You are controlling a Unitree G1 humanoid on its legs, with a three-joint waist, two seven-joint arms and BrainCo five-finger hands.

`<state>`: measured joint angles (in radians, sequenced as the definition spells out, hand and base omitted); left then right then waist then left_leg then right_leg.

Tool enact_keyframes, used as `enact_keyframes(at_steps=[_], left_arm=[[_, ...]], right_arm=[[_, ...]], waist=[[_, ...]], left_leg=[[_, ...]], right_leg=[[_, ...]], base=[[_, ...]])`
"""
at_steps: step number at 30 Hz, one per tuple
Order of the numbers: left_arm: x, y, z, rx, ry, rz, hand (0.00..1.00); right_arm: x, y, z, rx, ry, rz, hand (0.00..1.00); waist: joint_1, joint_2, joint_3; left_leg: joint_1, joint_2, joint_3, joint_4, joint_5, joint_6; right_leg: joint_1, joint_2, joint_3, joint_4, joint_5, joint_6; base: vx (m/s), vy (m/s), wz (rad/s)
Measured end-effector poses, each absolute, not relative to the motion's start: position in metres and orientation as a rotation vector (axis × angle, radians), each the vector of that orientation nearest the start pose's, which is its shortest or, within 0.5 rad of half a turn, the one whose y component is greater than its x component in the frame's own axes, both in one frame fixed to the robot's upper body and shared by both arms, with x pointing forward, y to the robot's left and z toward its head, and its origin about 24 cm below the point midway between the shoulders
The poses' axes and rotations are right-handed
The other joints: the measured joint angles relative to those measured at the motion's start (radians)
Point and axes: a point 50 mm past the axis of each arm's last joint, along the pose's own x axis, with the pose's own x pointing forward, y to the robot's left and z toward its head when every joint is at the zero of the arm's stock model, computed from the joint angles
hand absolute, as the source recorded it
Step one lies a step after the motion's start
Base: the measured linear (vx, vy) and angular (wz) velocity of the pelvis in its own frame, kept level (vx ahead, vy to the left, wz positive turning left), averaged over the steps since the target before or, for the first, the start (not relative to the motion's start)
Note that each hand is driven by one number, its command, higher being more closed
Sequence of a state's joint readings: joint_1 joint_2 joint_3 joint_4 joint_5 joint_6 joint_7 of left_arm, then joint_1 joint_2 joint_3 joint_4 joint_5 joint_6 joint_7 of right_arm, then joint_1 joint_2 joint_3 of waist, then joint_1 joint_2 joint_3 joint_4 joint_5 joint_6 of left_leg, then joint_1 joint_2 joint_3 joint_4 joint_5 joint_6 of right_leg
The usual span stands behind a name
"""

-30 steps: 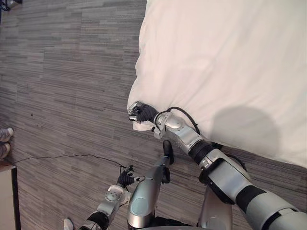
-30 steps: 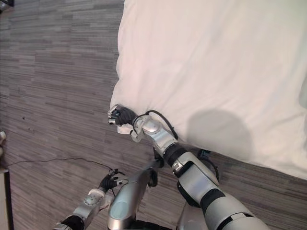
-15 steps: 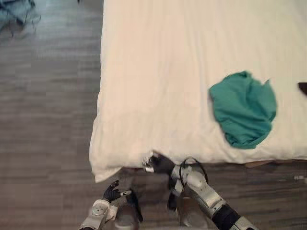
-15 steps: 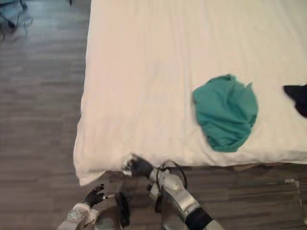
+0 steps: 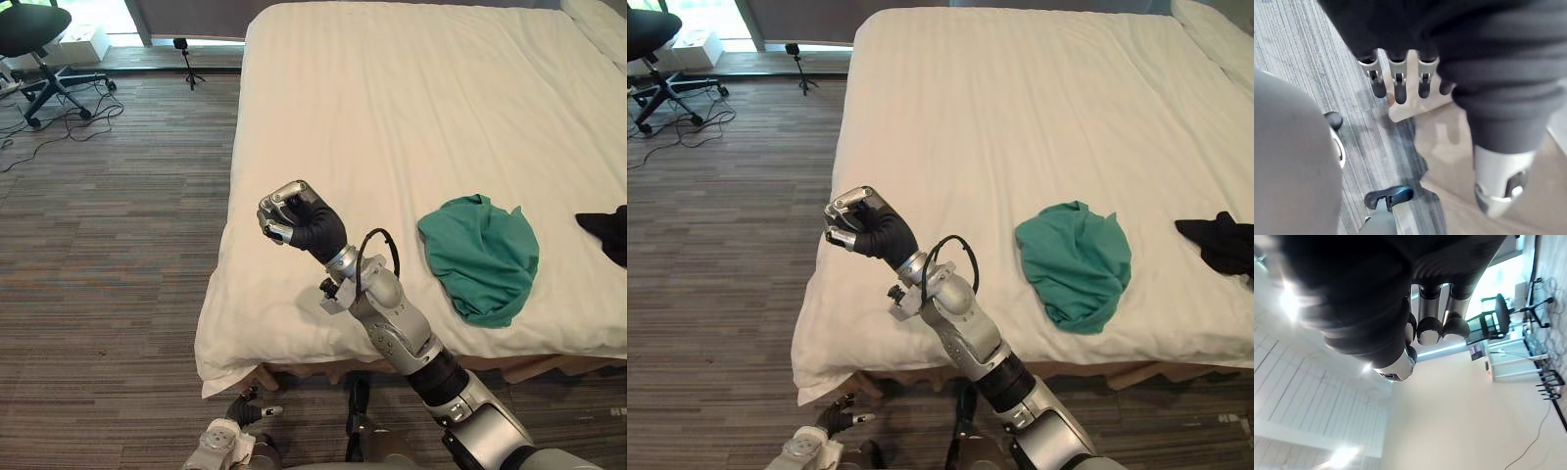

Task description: Tidy the bed and pick cloth on bed and put in laundry

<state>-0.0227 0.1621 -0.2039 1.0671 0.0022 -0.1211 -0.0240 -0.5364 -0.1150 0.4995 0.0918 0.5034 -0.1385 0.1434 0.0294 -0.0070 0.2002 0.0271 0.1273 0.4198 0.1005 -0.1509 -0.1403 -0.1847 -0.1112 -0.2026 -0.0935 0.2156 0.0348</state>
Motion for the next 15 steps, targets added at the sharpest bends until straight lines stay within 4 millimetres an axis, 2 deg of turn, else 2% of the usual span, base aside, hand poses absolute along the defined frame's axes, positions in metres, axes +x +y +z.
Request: enact_keyframes(at_steps=[1,2,3,4,5,6,7,8,9,10,11,14,15], left_arm=[[0.145,0.182,-0.146,0.234,0.920,-0.138,0.00],[0.148,0.179,-0.144,0.230,0.904,-0.142,0.00],[0.150,0.175,-0.143,0.220,0.894,-0.146,0.00],[0.154,0.171,-0.142,0.216,0.881,-0.153,0.00],[0.155,0.174,-0.141,0.222,0.875,-0.149,0.00],[0.160,0.174,-0.139,0.215,0.860,-0.136,0.00],[0.160,0.175,-0.139,0.215,0.858,-0.136,0.00],[0.162,0.173,-0.138,0.211,0.853,-0.139,0.00],[0.161,0.172,-0.138,0.209,0.854,-0.140,0.00],[0.160,0.171,-0.139,0.209,0.857,-0.144,0.00],[0.158,0.171,-0.140,0.207,0.860,-0.143,0.00],[0.153,0.172,-0.140,0.199,0.861,-0.132,0.00],[0.153,0.173,-0.140,0.197,0.858,-0.125,0.00]], right_arm=[[0.303,-0.024,0.146,0.192,-0.346,0.730,1.00],[0.312,-0.033,0.136,0.187,-0.303,0.677,1.00],[0.318,-0.043,0.130,0.174,-0.275,0.637,1.00],[0.326,-0.060,0.119,0.170,-0.239,0.567,1.00],[0.330,-0.071,0.107,0.163,-0.193,0.519,1.00],[0.334,-0.084,0.090,0.129,-0.124,0.471,1.00],[0.333,-0.088,0.083,0.118,-0.100,0.455,1.00],[0.324,-0.110,0.054,0.104,-0.004,0.378,1.00],[0.320,-0.118,0.045,0.111,0.019,0.350,1.00],[0.305,-0.134,0.028,0.138,0.060,0.290,1.00],[0.289,-0.146,0.015,0.170,0.081,0.239,1.00],[0.258,-0.169,-0.005,0.209,0.122,0.134,1.00],[0.241,-0.185,-0.020,0.219,0.178,0.049,1.00]], waist=[[-0.002,0.005,0.022],[-0.003,0.024,0.045],[0.000,0.057,0.063],[-0.009,0.088,0.087],[-0.020,0.067,0.092],[-0.002,0.063,0.108],[-0.002,0.063,0.109],[-0.006,0.065,0.111],[-0.007,0.065,0.111],[-0.013,0.065,0.111],[-0.025,0.064,0.111],[-0.046,0.056,0.106],[-0.055,0.051,0.103]], left_leg=[[-0.014,0.000,-0.001,0.010,0.001,0.001],[-0.025,0.003,-0.001,0.003,0.008,0.003],[-0.032,0.026,0.005,-0.019,0.027,0.008],[-0.035,0.046,-0.003,-0.032,0.033,-0.008],[-0.040,0.030,-0.010,-0.028,0.041,-0.019],[-0.046,0.039,-0.017,-0.025,0.050,-0.024],[-0.046,0.043,-0.018,-0.030,0.057,-0.027],[-0.038,0.062,-0.018,-0.042,0.063,-0.039],[-0.030,0.068,-0.017,-0.049,0.067,-0.046],[-0.012,0.080,-0.016,-0.060,0.069,-0.053],[0.004,0.087,-0.014,-0.065,0.067,-0.056],[0.030,0.092,0.014,-0.068,0.055,-0.060],[0.034,0.090,0.027,-0.067,0.044,-0.060]], right_leg=[[-0.009,-0.002,0.001,0.000,-0.015,0.005],[-0.020,0.003,-0.001,0.000,-0.060,0.034],[-0.030,0.018,-0.012,0.000,-0.113,0.080],[-0.024,0.031,-0.011,0.002,-0.049,-0.016],[-0.002,0.015,-0.003,0.002,-0.046,-0.004],[-0.012,0.022,-0.003,0.001,-0.024,-0.004],[-0.015,0.028,-0.003,0.001,-0.025,-0.011],[-0.011,0.054,-0.003,0.001,-0.032,-0.017],[-0.007,0.062,-0.003,0.001,-0.032,-0.017],[0.006,0.076,-0.003,0.001,-0.037,-0.025],[0.019,0.085,-0.002,0.001,-0.044,-0.025],[0.033,0.096,0.018,0.001,-0.058,-0.016],[0.033,0.096,0.028,0.001,-0.059,-0.014]], base=[[-0.15,-0.079,-0.05],[-0.11,-0.086,-0.07],[-0.05,-0.078,0.05],[0.03,-0.032,0.22],[0.11,-0.042,0.18],[0.10,-0.051,0.04],[0.12,-0.108,-0.12],[0.09,-0.081,-0.06],[0.13,-0.062,-0.06],[0.12,-0.011,-0.06],[0.09,-0.001,-0.09],[0.10,0.052,-0.24],[0.09,0.088,-0.31]])
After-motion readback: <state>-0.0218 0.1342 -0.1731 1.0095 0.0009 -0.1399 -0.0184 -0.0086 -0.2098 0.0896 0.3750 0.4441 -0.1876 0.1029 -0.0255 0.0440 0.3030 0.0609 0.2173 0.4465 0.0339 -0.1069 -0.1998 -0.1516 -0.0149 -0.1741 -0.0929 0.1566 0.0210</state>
